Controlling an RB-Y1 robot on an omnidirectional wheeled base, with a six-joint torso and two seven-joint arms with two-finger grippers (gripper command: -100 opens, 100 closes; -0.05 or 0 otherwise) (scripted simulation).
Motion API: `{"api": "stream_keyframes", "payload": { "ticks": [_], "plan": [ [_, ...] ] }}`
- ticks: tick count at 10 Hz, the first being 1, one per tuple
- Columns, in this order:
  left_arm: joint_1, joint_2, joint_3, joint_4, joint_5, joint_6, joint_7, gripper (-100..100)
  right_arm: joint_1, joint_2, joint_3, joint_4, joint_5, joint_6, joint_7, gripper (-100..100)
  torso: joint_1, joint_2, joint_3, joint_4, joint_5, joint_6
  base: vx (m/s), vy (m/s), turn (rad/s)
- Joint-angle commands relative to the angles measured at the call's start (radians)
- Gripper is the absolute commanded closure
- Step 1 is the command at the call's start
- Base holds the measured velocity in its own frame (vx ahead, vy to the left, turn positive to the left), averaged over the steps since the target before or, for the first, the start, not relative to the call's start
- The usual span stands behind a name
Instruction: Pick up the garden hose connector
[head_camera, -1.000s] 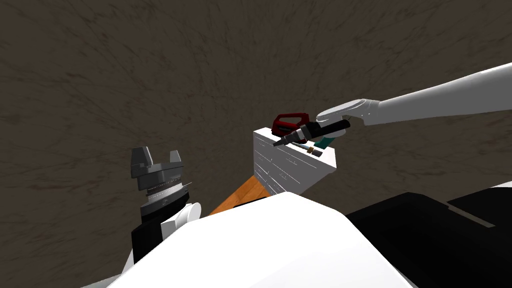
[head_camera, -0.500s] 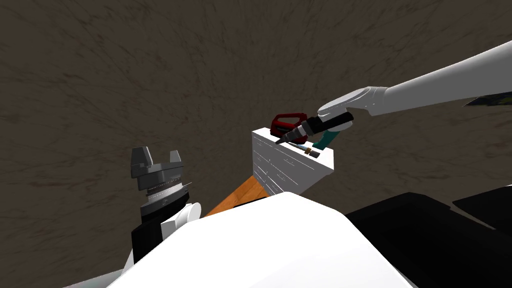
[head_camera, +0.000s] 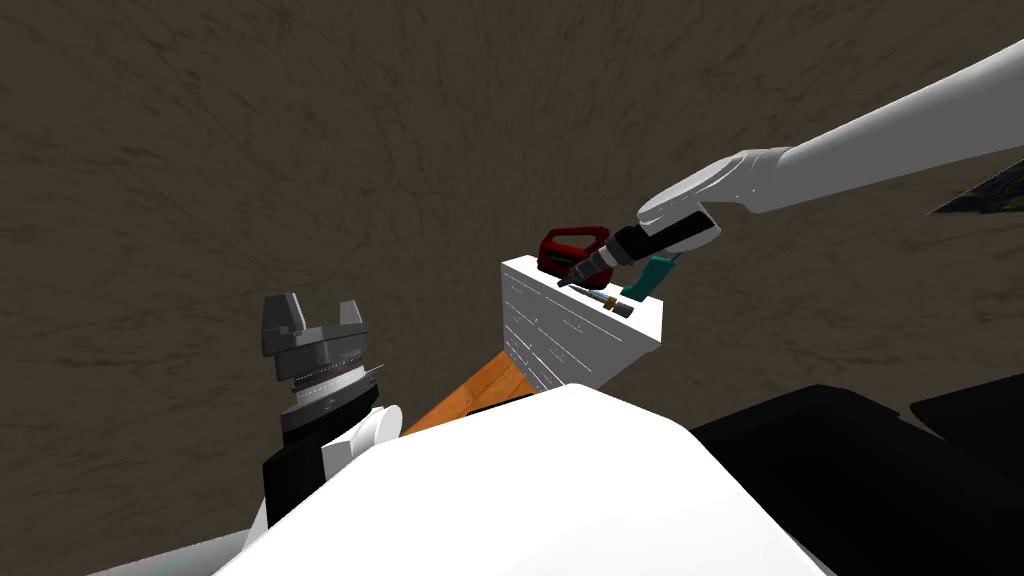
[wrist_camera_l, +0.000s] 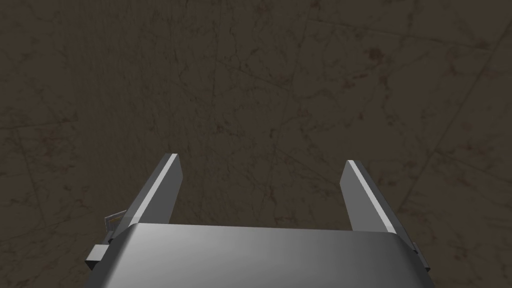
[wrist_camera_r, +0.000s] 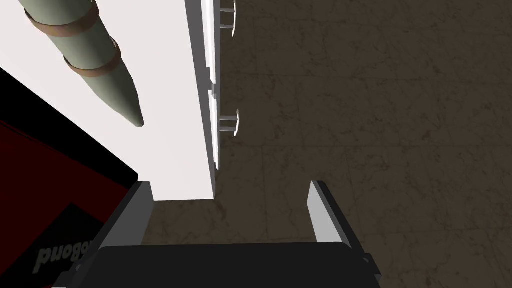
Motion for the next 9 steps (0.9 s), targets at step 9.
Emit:
{"api": "stream_keyframes", "payload": {
  "ticks": [9],
  "plan": [
    [0.000, 0.000, 0.000, 0.000, 0.000, 0.000, 0.000, 0, 0.081, -0.232, 0.116, -0.034, -0.011, -0.008, -0.021, -100, 0.003, 0.001, 0.001, 0.000, 0.001, 0.000, -0.027, -0.050, 0.014]
  ]
}}
